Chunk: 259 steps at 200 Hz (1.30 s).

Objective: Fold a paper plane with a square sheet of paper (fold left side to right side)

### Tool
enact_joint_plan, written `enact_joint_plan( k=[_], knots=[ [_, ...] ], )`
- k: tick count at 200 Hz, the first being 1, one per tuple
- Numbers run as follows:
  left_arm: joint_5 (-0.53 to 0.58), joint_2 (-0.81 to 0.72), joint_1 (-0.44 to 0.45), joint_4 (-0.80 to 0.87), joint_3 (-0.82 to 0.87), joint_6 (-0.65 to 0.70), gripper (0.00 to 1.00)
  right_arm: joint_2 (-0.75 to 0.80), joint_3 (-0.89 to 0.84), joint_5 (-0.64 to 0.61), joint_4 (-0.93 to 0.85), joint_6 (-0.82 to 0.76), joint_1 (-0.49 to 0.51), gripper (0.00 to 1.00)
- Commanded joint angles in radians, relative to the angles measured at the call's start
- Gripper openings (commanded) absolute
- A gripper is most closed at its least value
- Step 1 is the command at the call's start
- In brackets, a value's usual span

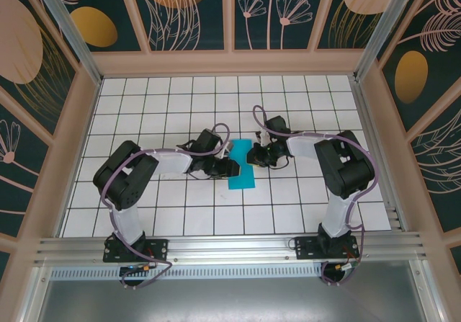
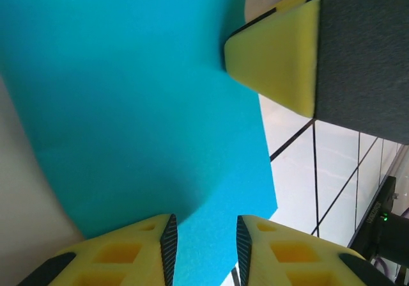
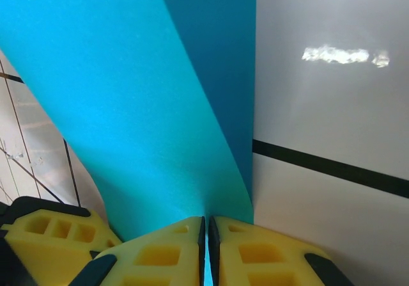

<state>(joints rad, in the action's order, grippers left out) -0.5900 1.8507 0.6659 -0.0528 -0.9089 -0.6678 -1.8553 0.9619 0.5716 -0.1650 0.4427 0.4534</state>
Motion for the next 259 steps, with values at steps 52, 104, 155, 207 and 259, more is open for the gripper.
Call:
enact_joint_plan(
  k=[52, 104, 155, 207, 259],
  knots=[
    [0.020, 0.031, 0.004, -0.023, 0.038, -0.013, 0.33, 0.110, 0.006, -0.073, -0.068, -0.015, 0.014, 0.24],
    [0.027, 0.035, 0.011, -0.026, 0.033, -0.026, 0.32, 0.249, -0.072, -0.062, -0.121, 0.008, 0.027, 0.22],
    [0.039, 0.030, 0.015, -0.016, 0.032, -0.031, 0.32, 0.255, -0.193, 0.011, -0.019, 0.108, 0.118, 0.10],
    [0.036, 0.021, 0.017, -0.013, 0.024, -0.034, 0.32, 0.163, -0.190, -0.032, 0.008, 0.122, 0.151, 0.10],
    [0.049, -0.011, 0.014, 0.006, -0.032, -0.041, 0.37, 0.110, -0.196, -0.101, -0.066, 0.088, 0.153, 0.10]
  ],
)
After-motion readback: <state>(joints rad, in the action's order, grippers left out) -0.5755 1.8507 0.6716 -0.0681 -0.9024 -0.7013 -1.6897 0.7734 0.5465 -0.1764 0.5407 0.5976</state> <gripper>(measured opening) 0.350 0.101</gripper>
